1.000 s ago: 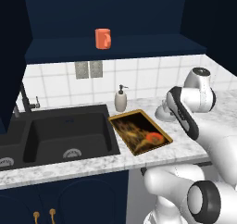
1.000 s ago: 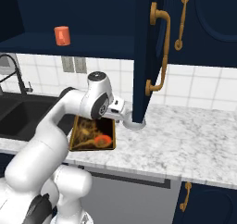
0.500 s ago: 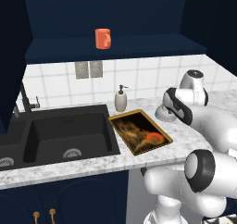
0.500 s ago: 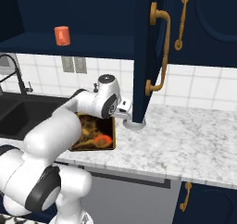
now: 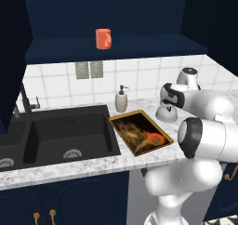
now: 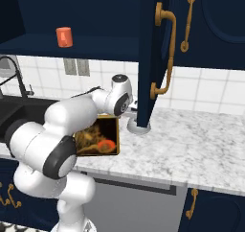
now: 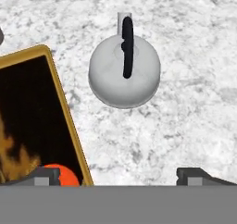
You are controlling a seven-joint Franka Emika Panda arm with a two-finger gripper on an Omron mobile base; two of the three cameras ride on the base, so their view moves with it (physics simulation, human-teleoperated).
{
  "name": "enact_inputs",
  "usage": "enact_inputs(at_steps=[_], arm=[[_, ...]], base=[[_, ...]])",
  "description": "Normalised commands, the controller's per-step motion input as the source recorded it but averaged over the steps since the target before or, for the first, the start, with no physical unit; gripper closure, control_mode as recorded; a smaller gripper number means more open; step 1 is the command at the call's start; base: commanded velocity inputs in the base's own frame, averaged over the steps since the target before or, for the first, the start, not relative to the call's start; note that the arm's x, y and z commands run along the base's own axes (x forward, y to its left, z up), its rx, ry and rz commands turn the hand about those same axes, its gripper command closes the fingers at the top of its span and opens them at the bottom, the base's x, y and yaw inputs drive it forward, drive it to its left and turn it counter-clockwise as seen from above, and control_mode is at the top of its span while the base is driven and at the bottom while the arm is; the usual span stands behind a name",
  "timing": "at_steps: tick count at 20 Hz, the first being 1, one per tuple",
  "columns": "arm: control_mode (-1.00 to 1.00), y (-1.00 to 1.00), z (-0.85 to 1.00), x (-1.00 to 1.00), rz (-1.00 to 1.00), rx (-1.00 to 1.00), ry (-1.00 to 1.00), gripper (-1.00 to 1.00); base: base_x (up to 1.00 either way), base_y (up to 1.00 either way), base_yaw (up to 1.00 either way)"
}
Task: Pick the kettle from the counter and place it on the tray. Then pick the mug from the cabinet and place it on the tray. Then close the cabinet doors.
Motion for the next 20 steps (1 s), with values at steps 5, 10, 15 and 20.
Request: enact_inputs(at_steps=[5, 10, 15, 20], arm=[[-1.00, -0.28, -0.33, 0.39, 0.01, 0.00, 0.01, -1.00], [-1.00, -0.04, -0.16, 0.39, 0.00, 0.00, 0.02, -1.00], [-1.00, 0.01, -0.08, 0.36, 0.00, 0.00, 0.04, -1.00], [-1.00, -0.02, -0.10, 0.36, 0.00, 0.00, 0.07, -1.00]], base=[[0.00, 0.00, 0.00], [0.00, 0.00, 0.00], [0.00, 0.00, 0.00], [0.00, 0.00, 0.00]])
